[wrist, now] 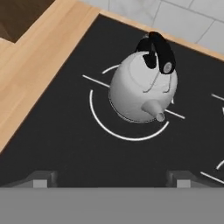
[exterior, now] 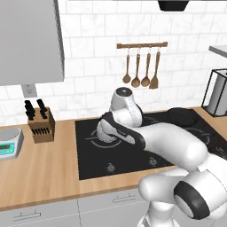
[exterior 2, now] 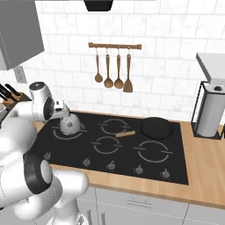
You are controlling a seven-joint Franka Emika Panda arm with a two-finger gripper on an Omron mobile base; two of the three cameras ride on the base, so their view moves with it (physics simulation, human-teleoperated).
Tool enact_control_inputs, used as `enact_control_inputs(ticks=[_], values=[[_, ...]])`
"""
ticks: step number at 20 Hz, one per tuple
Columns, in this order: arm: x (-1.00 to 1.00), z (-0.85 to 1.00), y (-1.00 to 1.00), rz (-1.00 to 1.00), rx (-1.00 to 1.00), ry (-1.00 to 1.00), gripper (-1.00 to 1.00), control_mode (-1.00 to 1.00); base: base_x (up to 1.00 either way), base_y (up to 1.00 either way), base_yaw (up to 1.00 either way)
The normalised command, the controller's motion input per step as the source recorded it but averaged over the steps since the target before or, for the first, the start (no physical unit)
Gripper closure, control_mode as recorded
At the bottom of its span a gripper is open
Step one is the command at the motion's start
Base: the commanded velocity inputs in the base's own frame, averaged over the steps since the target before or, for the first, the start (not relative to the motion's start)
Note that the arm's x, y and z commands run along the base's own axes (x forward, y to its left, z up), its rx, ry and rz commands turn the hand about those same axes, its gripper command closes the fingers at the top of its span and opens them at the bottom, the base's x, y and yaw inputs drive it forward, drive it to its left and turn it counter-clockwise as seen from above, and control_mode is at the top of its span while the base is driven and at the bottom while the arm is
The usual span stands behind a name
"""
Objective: Pick the kettle from the counter and place it on a stove burner. Then turn the burner on.
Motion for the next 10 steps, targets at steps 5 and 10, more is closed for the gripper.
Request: enact_control_inputs(ticks=[5, 10], values=[[-0.34, 0.00, 0.03, -0.26, -0.02, 0.28, -1.00, -1.00, 0.00, 0.00, 0.00], [0.04, -0.02, 0.02, -0.39, -0.14, 0.76, -1.00, -1.00, 0.00, 0.00, 0.00]])
